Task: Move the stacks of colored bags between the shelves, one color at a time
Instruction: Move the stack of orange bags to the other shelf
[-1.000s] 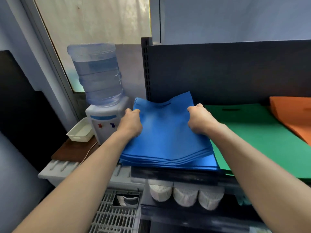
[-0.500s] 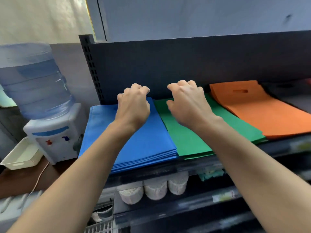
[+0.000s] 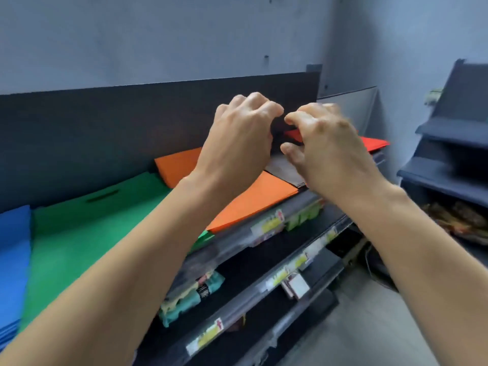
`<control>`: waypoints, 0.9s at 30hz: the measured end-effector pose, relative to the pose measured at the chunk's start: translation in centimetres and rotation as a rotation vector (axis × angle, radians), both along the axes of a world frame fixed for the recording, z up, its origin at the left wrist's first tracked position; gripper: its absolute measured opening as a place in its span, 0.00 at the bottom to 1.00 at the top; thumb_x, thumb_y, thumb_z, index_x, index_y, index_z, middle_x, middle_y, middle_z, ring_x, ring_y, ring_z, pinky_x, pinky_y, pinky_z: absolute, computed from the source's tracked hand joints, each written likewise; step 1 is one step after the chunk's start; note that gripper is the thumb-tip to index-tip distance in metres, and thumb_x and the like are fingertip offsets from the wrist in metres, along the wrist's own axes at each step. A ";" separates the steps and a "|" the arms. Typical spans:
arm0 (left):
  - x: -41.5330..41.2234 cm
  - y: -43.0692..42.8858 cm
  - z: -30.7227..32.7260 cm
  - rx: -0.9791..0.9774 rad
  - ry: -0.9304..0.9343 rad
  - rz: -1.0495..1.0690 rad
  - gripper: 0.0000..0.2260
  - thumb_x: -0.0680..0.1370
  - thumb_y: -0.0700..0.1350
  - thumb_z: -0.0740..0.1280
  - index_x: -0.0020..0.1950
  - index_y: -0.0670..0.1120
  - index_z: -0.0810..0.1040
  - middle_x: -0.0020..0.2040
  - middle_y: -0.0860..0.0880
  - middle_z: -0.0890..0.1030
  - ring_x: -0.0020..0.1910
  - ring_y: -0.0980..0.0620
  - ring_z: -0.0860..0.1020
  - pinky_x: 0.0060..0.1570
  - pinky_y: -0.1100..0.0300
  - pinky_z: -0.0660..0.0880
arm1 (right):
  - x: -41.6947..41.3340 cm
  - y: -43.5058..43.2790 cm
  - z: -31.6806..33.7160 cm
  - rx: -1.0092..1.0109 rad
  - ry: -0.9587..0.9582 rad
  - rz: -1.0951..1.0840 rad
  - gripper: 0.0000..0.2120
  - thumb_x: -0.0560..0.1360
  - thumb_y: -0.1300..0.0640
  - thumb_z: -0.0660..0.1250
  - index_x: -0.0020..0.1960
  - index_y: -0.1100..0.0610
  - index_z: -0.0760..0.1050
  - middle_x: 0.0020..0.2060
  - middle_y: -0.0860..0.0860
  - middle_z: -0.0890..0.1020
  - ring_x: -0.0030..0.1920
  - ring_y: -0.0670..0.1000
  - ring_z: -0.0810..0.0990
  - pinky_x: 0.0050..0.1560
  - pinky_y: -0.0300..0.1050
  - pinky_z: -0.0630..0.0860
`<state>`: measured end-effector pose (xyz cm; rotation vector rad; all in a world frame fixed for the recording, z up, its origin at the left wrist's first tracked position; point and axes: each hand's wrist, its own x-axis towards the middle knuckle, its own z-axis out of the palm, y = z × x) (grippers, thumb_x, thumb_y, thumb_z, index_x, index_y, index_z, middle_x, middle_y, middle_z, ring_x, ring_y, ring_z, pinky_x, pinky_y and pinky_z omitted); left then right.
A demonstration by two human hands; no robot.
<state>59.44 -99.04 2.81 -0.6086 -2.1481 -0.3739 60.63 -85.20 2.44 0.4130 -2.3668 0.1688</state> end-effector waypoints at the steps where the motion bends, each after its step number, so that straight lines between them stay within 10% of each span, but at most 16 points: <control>1: -0.8 2.7 0.2 -0.003 0.010 -0.036 0.17 0.72 0.36 0.58 0.57 0.42 0.79 0.54 0.44 0.80 0.52 0.41 0.76 0.53 0.49 0.70 | -0.3 2.8 0.2 0.005 0.009 -0.048 0.17 0.76 0.54 0.64 0.63 0.58 0.72 0.60 0.55 0.74 0.63 0.58 0.68 0.62 0.52 0.67; 27: -21.6 52.1 -0.8 -0.020 -0.010 -0.702 0.16 0.75 0.34 0.60 0.61 0.43 0.77 0.56 0.44 0.78 0.53 0.40 0.75 0.54 0.49 0.68 | -9.9 48.6 0.5 -0.048 -0.064 -0.979 0.17 0.76 0.57 0.65 0.64 0.60 0.72 0.62 0.56 0.72 0.62 0.60 0.67 0.60 0.54 0.67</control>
